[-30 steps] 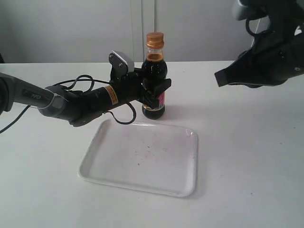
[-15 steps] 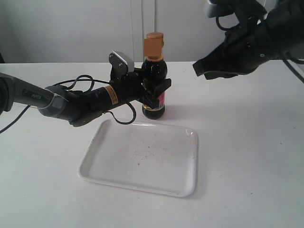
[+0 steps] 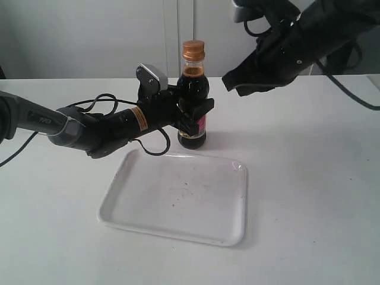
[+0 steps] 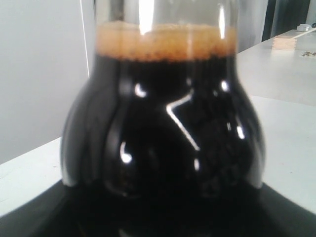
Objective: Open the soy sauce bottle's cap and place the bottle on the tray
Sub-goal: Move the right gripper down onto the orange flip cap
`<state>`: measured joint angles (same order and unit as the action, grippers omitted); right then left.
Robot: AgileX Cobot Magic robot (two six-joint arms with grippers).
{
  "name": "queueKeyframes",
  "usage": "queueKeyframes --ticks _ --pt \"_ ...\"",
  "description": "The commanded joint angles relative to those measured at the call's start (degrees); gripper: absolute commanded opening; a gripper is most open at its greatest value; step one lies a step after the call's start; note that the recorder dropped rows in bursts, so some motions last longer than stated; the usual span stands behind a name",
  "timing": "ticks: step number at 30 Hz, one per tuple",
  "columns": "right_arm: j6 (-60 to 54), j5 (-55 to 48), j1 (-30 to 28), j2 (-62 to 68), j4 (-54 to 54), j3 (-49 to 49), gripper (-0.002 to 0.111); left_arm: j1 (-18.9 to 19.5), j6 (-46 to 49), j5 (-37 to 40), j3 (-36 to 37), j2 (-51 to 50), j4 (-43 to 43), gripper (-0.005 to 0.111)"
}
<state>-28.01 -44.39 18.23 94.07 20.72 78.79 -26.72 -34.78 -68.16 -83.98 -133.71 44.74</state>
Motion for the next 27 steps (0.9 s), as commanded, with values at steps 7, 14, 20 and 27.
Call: queueKeyframes --ticks 7,14,20,27 --pt "-2.74 -2.46 0.03 0.93 0.34 3.19 0.000 -0.36 0.33 0.86 -0.10 0.14 2.46 0.000" --pt "-3.32 -5.05 0.03 3.37 1.60 6.06 0.000 -0.36 0.33 0.64 -0.10 0.14 2.47 0.000" --pt "-3.32 -7.14 0.03 5.90 1.76 7.88 0.000 -0.36 0.33 0.54 -0.10 0.14 2.47 0.000" --pt "-3.32 -9.76 0.03 7.92 3.10 10.86 0.000 -0.36 0.33 0.54 -0.10 0.14 2.47 0.000"
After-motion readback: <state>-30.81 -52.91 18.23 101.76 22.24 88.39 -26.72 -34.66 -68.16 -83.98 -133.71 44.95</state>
